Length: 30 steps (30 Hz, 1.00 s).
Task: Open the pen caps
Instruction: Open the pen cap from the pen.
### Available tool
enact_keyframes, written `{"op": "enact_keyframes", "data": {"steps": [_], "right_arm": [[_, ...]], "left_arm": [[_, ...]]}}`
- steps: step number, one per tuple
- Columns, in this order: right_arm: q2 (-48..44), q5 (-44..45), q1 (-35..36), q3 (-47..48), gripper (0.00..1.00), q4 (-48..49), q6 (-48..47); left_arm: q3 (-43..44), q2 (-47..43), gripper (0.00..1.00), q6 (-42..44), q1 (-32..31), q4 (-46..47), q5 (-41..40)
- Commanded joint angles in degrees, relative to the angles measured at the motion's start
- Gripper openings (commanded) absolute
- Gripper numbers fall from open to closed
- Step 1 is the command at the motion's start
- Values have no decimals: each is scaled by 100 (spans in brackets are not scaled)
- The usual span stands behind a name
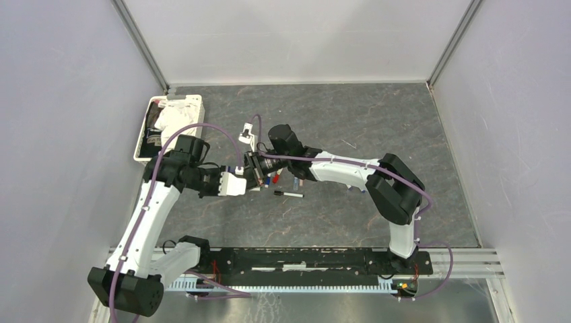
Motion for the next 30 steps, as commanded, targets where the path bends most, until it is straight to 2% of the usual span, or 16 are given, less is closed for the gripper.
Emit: {"op": "enact_keyframes", "data": {"steps": [1, 10, 14, 20, 24, 30], "right_arm": [[20, -60, -3, 145, 0, 253, -30], [-776, -18, -528, -1174, 0, -127, -708], [-1192, 60, -754, -1676, 0, -772, -1345], [-1742, 381, -999, -2211, 0, -1725, -2147], [-2297, 1213, -1337, -2336, 0, -2388, -2604], [-3226, 3337, -2057, -2648, 0, -2849, -2736]], "left_arm": [[14, -39, 3, 239, -1, 2, 98], [-478, -22, 2, 359, 1, 690, -946], [-625, 124, 2, 436, 37, 1066, -1420], [-531, 487, 2, 279, 193, 1569, -1549], [-472, 886, 2, -471, 319, 1932, -1297], [-39, 2158, 2, -2085, 495, 2664, -902]]}}
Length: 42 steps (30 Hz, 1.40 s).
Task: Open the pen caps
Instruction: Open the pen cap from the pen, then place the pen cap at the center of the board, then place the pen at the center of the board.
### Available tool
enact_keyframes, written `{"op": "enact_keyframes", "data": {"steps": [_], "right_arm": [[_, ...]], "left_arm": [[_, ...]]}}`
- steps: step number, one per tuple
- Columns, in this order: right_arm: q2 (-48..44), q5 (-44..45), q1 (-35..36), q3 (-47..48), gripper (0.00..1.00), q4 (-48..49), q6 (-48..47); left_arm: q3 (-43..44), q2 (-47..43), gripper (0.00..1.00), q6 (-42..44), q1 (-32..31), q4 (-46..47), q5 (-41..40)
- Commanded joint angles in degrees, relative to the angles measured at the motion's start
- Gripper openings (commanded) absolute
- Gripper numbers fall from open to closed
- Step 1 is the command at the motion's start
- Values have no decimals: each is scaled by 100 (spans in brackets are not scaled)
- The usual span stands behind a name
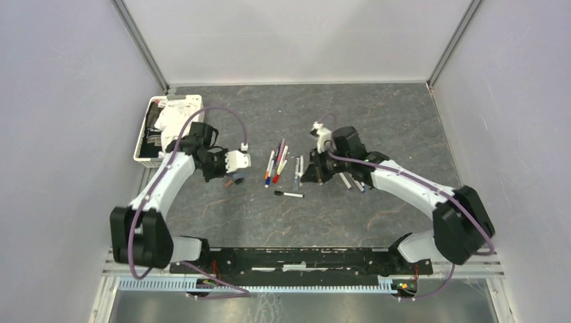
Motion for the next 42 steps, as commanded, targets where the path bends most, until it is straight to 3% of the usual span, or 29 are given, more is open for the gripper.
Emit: {"op": "enact_keyframes", "data": {"steps": [1, 8, 20, 24, 30, 35, 36, 37, 42], "right_arm": [[-684, 1765, -584, -262, 0, -377, -291], [-1264, 3122, -1545, -928, 0, -248, -248], [-872, 4538, -1656, -1340, 0, 602, -125], [-641, 4837, -1726, -1239, 0, 633, -193], [-440, 5197, -1790, -1345, 2, 679, -146], [-361, 5244, -1949, -1592, 6, 872, -154], [-330, 5237, -1980, -1611, 6, 897, -158], [-291, 5216, -1999, -1623, 7, 909, -183], [-93, 5133, -2080, -1661, 8, 910, -239]], "left_arm": [[474, 832, 2, -1606, 97, 938, 385], [953, 1928, 5, -2858, 53, 1867, 513], [922, 2975, 23, -3144, -126, 2307, 275], [875, 2879, 31, -3147, -129, 2286, 358], [1033, 2457, 58, -3089, -126, 1841, 546], [1399, 1998, 63, -3182, -90, 1278, 799], [1494, 1916, 74, -3226, -60, 1156, 887], [1613, 1840, 78, -3292, -22, 955, 1004], [2137, 1467, 85, -3465, 71, 184, 1416]]}}
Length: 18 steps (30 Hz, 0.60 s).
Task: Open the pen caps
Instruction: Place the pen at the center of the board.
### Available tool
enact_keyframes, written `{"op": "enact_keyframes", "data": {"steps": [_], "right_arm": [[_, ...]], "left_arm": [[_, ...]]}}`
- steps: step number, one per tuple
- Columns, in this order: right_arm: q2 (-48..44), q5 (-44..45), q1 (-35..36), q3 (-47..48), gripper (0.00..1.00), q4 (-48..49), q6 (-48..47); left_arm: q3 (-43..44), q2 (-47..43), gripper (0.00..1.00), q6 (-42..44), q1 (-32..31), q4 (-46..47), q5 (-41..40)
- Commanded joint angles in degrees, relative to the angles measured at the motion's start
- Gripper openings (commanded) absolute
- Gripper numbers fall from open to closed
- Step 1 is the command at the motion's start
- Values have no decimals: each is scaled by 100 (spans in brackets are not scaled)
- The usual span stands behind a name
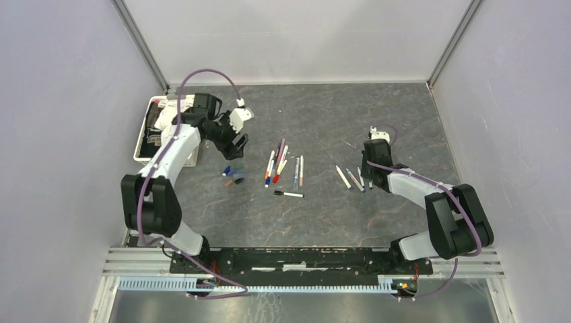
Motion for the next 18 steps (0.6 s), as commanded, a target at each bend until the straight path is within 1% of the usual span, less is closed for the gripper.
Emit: {"op": "enact_keyframes", "data": {"steps": [1, 3, 4, 5, 9, 13, 17, 18], "right_arm": [[167, 49, -85, -66, 13, 217, -46], [224, -24, -87, -68, 24, 215, -40], [232, -83, -83, -92, 28, 215, -37], [222, -123, -91, -114, 30, 362, -39], [178, -203, -89, -187, 37, 391, 5], [17, -222, -88, -204, 39, 313, 68], [-471, -256, -39, -97, 40, 271, 136], [-590, -219, 31, -16, 41, 125, 130]], "left_arm": [[385, -555, 85, -309, 104, -777, 644], [360, -784, 86, -305, 108, -890, 731], [361, -878, 98, -308, 113, -950, 763], [371, -962, 100, -304, 116, -1010, 793], [507, -1193, 100, -378, 124, -1195, 788], [701, -1351, 100, -464, 160, -1365, 788], [939, -1473, 100, -565, 245, -1510, 804], [1048, -1504, 100, -586, 297, -1550, 803]]}}
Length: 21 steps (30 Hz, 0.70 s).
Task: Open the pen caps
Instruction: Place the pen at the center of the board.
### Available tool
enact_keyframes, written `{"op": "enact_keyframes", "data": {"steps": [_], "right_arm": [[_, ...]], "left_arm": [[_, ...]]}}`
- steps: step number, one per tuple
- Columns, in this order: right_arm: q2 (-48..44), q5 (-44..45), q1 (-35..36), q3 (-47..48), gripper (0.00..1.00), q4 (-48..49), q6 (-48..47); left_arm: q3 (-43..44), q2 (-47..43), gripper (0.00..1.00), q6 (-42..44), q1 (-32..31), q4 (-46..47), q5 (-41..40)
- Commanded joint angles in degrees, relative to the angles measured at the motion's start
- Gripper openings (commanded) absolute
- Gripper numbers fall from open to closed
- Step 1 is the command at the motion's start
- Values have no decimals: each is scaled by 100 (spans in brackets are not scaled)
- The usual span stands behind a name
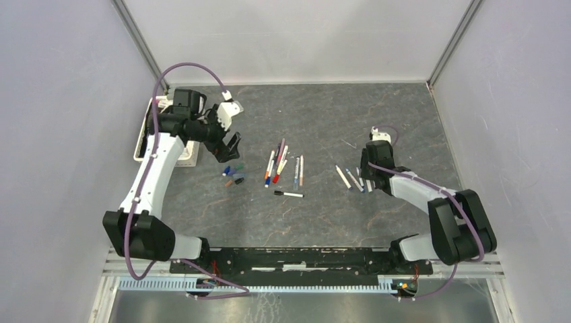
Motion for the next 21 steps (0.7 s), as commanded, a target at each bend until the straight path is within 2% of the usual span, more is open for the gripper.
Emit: {"op": "enact_keyframes", "data": {"steps": [1, 5, 9, 14, 21], "right_arm": [[-692, 62, 197, 257, 43, -75, 103], [-735, 193, 977, 860, 51, -281, -33], [-103, 161, 1816, 1507, 55, -486, -123], [971, 26, 2479, 2348, 52, -696, -59], [2049, 5, 2865, 3146, 45, -901, -84]], "left_arm": [[525, -317, 100, -318, 166, -245, 204], [638, -526, 100, -452, 563, -54, 198], [530, -738, 100, -654, 1055, 265, 175], [409, -775, 100, -779, 1138, 270, 244], [324, -736, 100, -681, 1144, 52, 327]]}}
